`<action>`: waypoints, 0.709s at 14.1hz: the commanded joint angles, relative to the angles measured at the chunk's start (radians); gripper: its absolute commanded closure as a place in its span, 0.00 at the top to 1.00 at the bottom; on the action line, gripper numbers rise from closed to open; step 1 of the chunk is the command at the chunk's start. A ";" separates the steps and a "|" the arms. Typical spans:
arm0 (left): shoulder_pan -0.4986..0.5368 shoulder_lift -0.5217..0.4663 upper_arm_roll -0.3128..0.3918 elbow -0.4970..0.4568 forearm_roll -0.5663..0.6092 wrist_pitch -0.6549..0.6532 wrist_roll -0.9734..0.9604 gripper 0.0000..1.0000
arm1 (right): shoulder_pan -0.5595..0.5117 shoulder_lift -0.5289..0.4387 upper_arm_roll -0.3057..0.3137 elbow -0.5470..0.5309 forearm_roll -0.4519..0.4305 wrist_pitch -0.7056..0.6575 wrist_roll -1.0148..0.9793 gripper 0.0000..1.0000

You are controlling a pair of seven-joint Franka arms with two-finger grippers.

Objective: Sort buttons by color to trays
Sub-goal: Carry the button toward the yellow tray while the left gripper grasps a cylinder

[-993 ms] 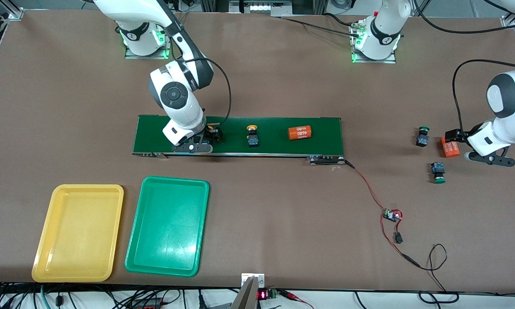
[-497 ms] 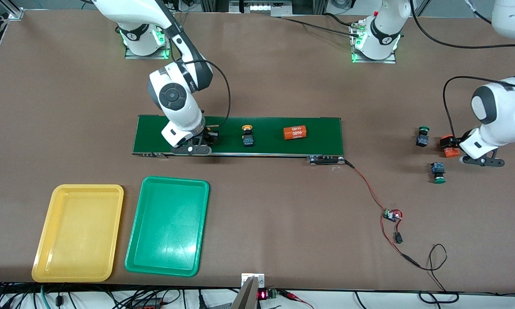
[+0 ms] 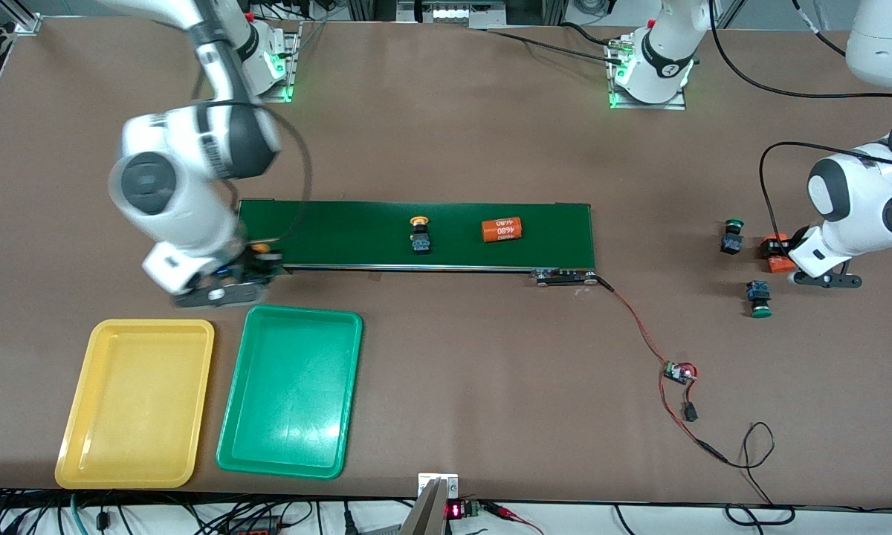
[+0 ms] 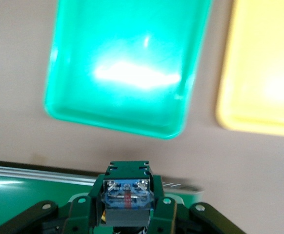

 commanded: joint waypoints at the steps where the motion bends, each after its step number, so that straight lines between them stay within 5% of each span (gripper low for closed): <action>1: -0.010 -0.035 0.001 0.016 -0.028 -0.055 0.020 0.10 | -0.198 0.027 0.065 0.032 0.038 -0.013 -0.166 0.01; 5: -0.012 -0.101 -0.065 0.162 -0.027 -0.360 0.021 0.10 | -0.480 0.103 0.257 0.084 0.026 -0.003 -0.276 0.02; 10: -0.012 -0.143 -0.290 0.255 -0.025 -0.571 0.024 0.12 | -0.550 0.275 0.279 0.262 -0.046 0.045 -0.344 0.02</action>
